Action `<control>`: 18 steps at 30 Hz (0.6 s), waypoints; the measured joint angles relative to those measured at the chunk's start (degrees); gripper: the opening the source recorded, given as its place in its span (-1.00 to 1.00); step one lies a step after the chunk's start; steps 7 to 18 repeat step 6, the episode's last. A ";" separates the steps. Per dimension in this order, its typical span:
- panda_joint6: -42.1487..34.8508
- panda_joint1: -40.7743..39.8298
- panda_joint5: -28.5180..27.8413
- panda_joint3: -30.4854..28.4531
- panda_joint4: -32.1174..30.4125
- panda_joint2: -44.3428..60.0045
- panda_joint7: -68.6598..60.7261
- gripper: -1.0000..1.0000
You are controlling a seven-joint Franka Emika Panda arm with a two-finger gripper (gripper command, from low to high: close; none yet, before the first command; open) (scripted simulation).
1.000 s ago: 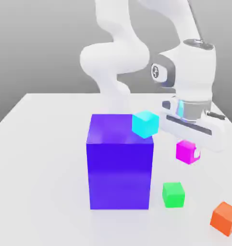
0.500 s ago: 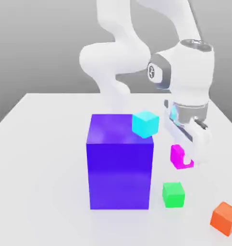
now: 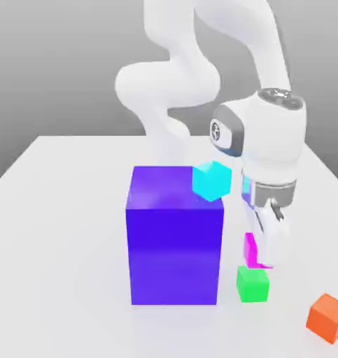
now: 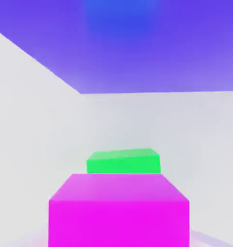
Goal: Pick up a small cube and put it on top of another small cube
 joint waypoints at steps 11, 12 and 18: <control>3.15 0.44 -2.09 -0.95 0.15 3.82 1.55 1.00; 3.15 0.44 -2.09 -0.95 0.15 3.82 1.55 1.00; 3.15 0.44 -2.09 -0.95 0.15 3.82 1.55 1.00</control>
